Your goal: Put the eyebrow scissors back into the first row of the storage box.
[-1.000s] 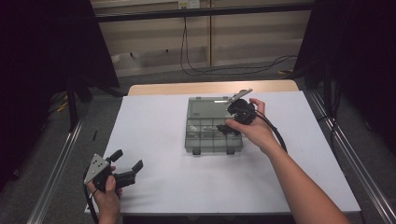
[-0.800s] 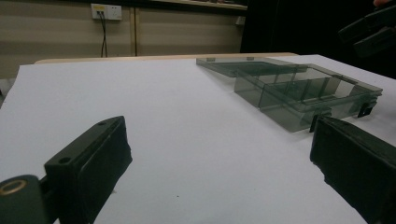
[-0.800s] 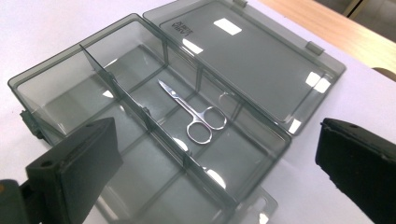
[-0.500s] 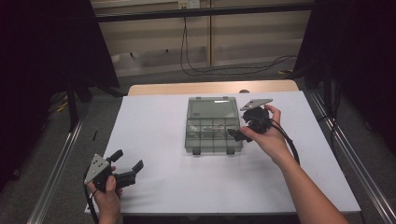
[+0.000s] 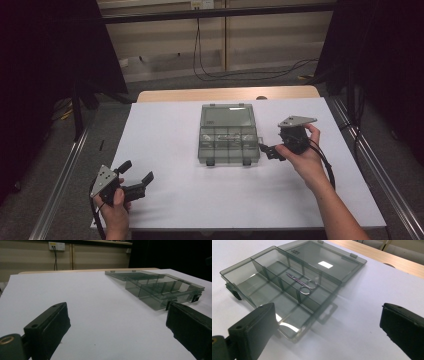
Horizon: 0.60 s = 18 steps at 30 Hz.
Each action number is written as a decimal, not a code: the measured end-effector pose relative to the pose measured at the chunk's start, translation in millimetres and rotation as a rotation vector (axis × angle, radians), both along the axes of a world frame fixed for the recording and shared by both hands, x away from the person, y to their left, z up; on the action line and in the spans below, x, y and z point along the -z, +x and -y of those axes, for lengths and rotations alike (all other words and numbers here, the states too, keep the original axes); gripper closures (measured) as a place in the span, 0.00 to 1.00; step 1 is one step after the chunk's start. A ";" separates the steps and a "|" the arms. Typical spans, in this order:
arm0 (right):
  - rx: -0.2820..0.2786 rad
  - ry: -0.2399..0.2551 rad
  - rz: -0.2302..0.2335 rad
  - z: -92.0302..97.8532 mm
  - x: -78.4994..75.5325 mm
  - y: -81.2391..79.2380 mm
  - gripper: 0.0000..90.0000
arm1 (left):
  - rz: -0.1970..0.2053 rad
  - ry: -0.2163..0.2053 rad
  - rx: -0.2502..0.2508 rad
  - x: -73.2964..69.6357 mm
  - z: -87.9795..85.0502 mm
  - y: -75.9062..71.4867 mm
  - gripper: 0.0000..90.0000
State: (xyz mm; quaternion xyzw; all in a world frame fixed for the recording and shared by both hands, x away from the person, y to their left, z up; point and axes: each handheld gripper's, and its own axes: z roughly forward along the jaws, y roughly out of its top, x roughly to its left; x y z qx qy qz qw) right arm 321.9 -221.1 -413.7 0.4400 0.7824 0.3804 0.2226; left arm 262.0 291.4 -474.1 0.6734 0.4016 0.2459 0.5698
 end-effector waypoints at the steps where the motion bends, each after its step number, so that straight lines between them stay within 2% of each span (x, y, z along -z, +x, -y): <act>1: 0.003 0.007 0.004 3.3 1.1 -2.4 0.01 | -0.001 -0.002 0.004 0.1 0.2 0.0 0.05; 7: 0.036 0.015 0.019 21.4 6.7 -17.5 0.01 | -0.001 0.018 0.011 0.0 -0.6 0.0 0.05; 8: 0.040 0.021 0.020 24.2 7.7 -19.9 0.01 | -0.001 0.017 0.013 0.0 -0.4 -0.1 0.05; 9: 0.047 0.024 0.024 26.8 8.5 -22.4 0.01 | -0.002 -0.002 0.000 0.1 1.5 -0.3 0.05; 18: 0.092 0.058 0.055 52.0 14.0 -41.8 0.02 | 0.000 0.004 0.005 0.3 1.3 -0.2 0.05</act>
